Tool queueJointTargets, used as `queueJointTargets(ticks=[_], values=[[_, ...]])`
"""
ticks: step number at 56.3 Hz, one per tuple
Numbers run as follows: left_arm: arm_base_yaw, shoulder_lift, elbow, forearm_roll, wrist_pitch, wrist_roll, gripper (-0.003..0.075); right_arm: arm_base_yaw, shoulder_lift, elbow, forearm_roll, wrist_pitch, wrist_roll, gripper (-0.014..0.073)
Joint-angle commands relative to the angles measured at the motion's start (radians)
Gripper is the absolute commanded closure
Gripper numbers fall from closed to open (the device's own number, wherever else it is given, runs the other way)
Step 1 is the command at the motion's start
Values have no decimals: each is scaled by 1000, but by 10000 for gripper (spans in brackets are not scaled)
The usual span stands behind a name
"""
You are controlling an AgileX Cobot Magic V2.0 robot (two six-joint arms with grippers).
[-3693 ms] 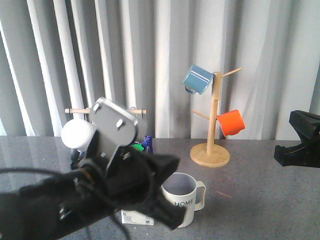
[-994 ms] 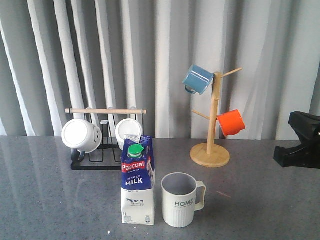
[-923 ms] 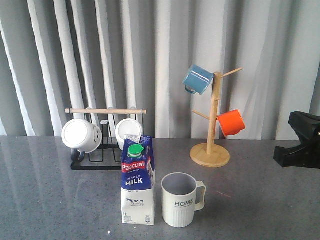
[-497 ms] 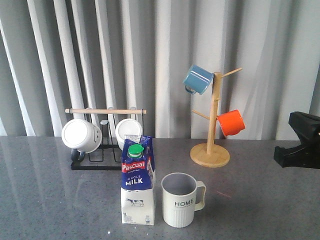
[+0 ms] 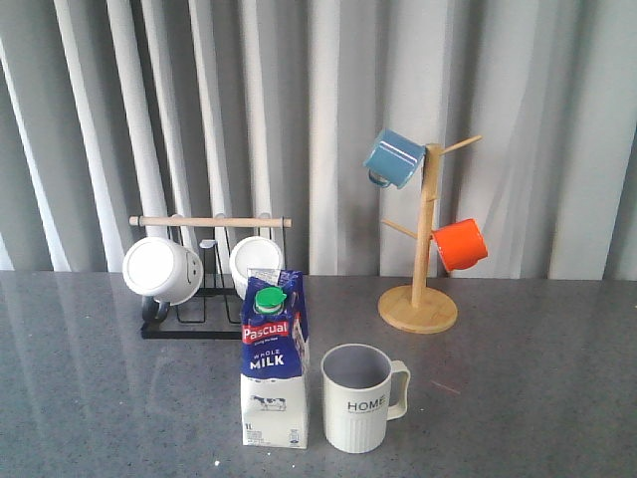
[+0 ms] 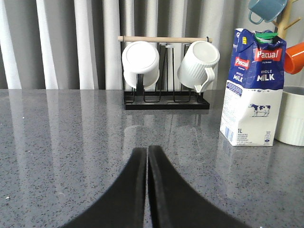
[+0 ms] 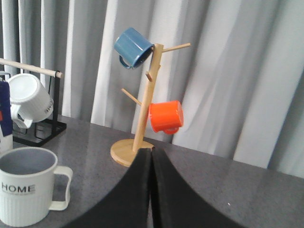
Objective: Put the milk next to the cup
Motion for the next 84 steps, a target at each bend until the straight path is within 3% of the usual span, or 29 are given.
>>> queueJointTargets(ticks=[1, 9, 29, 38, 40, 48, 84], values=[[1, -13, -21, -7, -70, -1, 726, -49, -133, 132, 67, -143, -26, 602], [1, -13, -21, -7, -70, -1, 726, -107, -263, 300, 133, -135, -25, 602], [1, -13, -21, -7, -70, -1, 726, -116, -625, 449, -62, 2, 136, 602], [1, -13, -21, -7, -70, -1, 726, -116, -713, 502, -67, 35, 179, 602], [1, -13, -21, -7, -70, -1, 726, -116, -730, 501, -66, 101, 192, 602], [1, -12, -21, -7, -70, -1, 726, -116, -769, 501, -64, 214, 209, 602], [1, -12, -21, -7, -70, -1, 726, -116, -767, 501, -70, 184, 210, 602]])
